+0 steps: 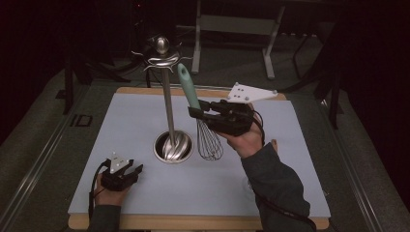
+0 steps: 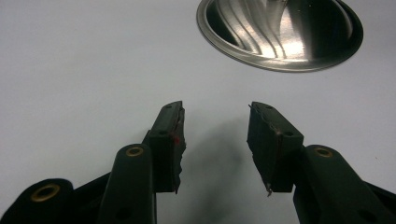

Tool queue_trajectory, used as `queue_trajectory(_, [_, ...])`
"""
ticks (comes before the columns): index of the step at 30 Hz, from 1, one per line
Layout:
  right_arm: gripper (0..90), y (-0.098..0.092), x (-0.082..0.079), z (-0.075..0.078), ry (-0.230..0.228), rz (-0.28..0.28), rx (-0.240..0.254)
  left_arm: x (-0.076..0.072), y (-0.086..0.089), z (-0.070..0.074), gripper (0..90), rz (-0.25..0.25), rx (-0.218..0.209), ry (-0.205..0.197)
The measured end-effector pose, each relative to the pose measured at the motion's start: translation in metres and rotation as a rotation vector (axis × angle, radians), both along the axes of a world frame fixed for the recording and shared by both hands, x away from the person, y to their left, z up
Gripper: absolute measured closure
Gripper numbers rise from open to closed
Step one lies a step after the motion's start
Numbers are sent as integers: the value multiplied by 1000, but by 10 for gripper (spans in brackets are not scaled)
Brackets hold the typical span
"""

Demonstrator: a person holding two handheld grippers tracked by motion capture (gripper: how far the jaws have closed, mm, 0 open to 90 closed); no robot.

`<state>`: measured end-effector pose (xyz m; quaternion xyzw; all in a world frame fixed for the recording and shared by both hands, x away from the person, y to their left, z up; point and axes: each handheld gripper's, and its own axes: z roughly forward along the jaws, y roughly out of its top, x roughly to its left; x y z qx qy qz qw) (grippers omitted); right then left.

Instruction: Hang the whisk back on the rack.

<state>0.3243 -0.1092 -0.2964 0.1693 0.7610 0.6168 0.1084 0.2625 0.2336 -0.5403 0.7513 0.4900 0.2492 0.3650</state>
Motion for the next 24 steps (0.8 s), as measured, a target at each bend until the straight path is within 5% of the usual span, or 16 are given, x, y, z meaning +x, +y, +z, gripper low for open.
queue_trajectory(24, [692,24,15,-11,32,-4,-52,0,0,0,559,-2,-2,-2])
